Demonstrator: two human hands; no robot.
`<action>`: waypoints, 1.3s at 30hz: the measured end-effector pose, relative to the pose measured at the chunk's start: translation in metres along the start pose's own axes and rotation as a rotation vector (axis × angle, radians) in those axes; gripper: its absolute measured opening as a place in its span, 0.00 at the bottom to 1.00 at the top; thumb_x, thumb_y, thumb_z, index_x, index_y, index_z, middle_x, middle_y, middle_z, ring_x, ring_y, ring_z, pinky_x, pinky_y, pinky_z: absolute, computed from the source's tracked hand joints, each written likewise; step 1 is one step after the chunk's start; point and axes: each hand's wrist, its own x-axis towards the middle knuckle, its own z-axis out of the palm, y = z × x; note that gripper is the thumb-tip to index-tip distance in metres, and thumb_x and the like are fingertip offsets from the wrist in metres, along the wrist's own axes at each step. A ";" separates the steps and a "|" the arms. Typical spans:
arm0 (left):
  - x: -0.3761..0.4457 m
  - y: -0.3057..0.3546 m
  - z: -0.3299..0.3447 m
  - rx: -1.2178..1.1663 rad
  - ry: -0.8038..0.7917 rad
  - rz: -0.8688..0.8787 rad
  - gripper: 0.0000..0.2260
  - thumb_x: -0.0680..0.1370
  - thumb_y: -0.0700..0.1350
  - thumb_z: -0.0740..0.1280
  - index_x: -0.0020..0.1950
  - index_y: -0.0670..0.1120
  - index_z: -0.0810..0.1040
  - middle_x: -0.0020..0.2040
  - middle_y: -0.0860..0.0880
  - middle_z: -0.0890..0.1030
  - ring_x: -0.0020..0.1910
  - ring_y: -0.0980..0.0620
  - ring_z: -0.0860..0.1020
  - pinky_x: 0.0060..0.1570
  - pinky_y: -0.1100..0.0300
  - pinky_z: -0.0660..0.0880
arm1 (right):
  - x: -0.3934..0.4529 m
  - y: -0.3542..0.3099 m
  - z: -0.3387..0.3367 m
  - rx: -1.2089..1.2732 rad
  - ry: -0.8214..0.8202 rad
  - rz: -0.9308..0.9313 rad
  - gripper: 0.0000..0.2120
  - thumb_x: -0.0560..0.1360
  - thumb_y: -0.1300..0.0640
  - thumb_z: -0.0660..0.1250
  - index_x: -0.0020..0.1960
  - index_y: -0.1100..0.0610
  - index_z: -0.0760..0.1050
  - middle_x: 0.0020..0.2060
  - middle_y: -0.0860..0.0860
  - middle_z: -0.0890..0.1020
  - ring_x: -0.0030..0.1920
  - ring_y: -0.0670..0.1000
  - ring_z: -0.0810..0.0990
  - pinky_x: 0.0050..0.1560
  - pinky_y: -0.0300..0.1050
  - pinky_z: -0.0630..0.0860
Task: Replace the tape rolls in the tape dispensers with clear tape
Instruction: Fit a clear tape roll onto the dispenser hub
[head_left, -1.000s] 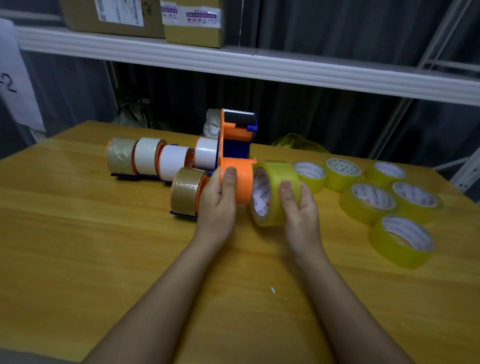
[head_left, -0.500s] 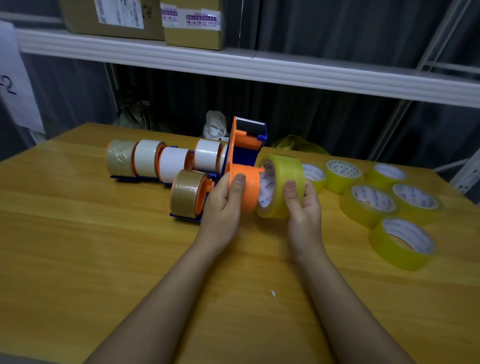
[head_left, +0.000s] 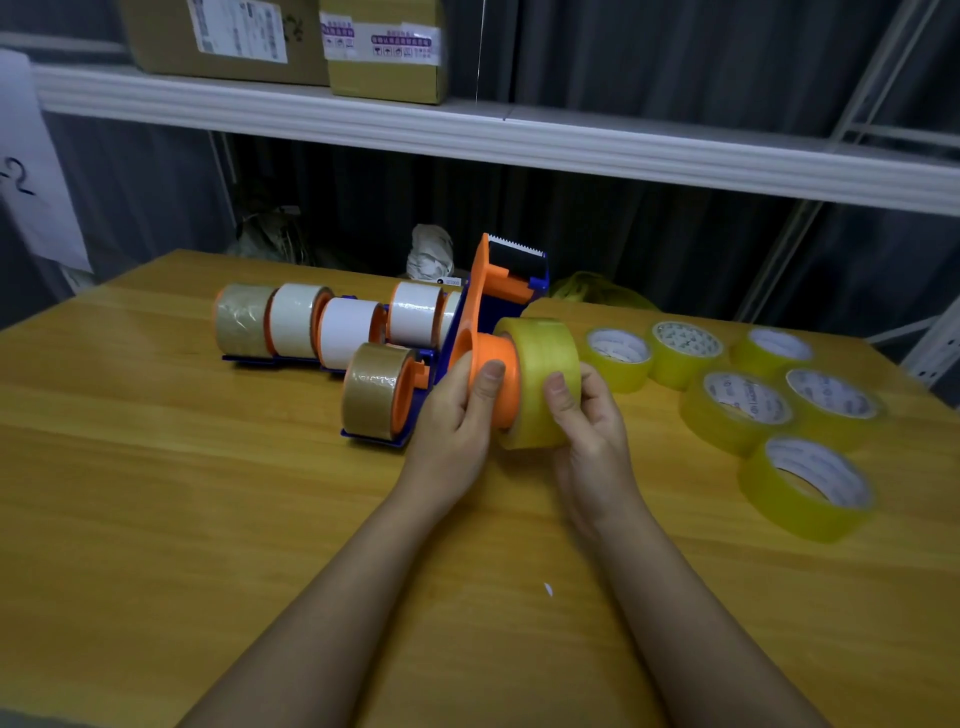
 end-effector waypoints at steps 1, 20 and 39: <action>0.000 0.000 0.000 0.001 0.002 0.000 0.10 0.79 0.52 0.55 0.46 0.50 0.73 0.42 0.36 0.78 0.39 0.44 0.76 0.38 0.51 0.73 | 0.000 0.000 0.000 0.018 -0.023 0.004 0.22 0.63 0.37 0.76 0.51 0.47 0.80 0.52 0.55 0.82 0.52 0.54 0.80 0.55 0.56 0.77; 0.002 -0.002 -0.005 -0.143 0.017 -0.146 0.14 0.78 0.58 0.55 0.52 0.55 0.79 0.48 0.44 0.82 0.48 0.42 0.81 0.46 0.34 0.76 | 0.001 0.001 -0.008 -0.151 -0.111 0.037 0.36 0.61 0.39 0.75 0.65 0.35 0.62 0.65 0.52 0.74 0.65 0.52 0.75 0.65 0.55 0.73; -0.003 -0.003 0.002 -0.082 -0.055 -0.098 0.26 0.78 0.59 0.54 0.51 0.35 0.74 0.46 0.32 0.77 0.45 0.33 0.76 0.46 0.35 0.73 | 0.000 0.002 -0.009 -0.137 -0.115 0.087 0.26 0.67 0.37 0.65 0.64 0.41 0.69 0.59 0.49 0.80 0.58 0.49 0.80 0.57 0.48 0.78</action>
